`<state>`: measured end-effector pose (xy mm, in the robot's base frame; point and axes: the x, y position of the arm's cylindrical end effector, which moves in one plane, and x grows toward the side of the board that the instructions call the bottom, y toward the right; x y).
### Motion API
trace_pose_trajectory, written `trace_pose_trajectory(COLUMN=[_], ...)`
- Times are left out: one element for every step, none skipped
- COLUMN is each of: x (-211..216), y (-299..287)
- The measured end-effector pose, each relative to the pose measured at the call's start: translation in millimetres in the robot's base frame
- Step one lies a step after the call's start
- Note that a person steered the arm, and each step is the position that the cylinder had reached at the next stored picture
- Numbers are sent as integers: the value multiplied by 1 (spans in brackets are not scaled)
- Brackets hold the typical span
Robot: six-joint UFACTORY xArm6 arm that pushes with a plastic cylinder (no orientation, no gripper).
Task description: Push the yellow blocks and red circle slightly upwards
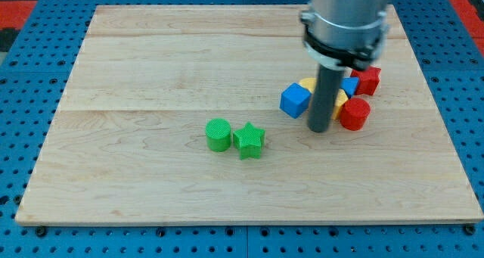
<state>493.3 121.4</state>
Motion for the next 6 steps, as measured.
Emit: trace_pose_trajectory(x=[24, 7, -12, -14, -4, -11], y=[75, 99, 68, 43, 25, -57])
